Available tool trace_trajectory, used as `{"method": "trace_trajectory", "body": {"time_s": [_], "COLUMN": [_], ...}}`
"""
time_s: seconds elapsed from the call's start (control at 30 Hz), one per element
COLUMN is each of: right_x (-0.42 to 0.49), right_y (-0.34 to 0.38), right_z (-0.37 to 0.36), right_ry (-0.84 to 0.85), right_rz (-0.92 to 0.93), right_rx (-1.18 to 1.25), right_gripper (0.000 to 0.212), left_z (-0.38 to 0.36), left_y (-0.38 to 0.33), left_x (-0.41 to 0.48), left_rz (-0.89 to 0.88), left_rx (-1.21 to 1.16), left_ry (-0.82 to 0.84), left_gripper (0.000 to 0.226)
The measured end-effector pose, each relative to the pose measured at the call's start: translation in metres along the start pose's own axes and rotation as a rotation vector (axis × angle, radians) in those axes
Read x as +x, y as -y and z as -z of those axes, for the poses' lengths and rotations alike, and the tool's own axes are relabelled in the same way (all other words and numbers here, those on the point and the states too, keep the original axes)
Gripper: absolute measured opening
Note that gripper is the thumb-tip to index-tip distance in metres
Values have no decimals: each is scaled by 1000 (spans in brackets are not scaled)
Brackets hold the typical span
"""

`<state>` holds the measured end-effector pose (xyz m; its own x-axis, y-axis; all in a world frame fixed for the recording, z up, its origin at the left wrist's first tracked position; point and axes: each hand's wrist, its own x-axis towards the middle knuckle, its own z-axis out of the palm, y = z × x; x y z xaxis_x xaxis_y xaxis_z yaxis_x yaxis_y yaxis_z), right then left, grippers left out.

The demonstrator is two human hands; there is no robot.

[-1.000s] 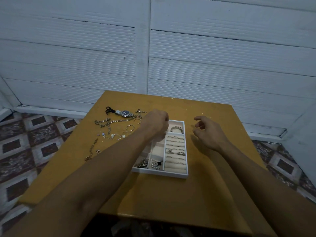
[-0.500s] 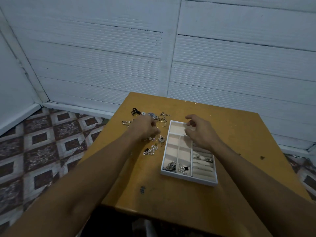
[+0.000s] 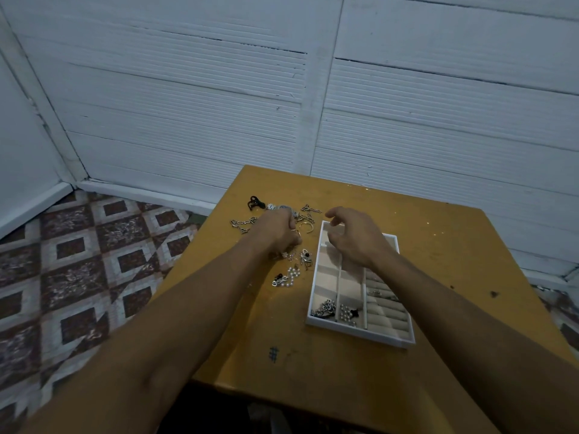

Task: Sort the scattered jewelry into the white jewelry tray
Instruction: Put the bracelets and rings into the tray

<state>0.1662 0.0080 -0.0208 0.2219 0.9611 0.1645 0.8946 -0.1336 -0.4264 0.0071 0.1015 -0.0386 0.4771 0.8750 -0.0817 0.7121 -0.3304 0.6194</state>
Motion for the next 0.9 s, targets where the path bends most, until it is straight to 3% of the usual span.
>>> {"method": "trace_trajectory", "body": {"time_s": [0.13,0.4,0.9], "right_x": [12,37,57], "right_y": [9,22,35], "right_z": [-6,-21,-38], "right_ry": [-31,56,194], "right_rz": [6,2,-49], "right_rx": [-70,-265,-457], "right_gripper": [28,28,28], "left_z": [11,60,70], "left_y": [7,47,92], "left_x": [-4,-47,-81], "left_rz": [-8,69,129], "left_rx": [-167,-348,-308], "left_ry": [-52,-85,-104], "left_gripper": [8,10,7]}}
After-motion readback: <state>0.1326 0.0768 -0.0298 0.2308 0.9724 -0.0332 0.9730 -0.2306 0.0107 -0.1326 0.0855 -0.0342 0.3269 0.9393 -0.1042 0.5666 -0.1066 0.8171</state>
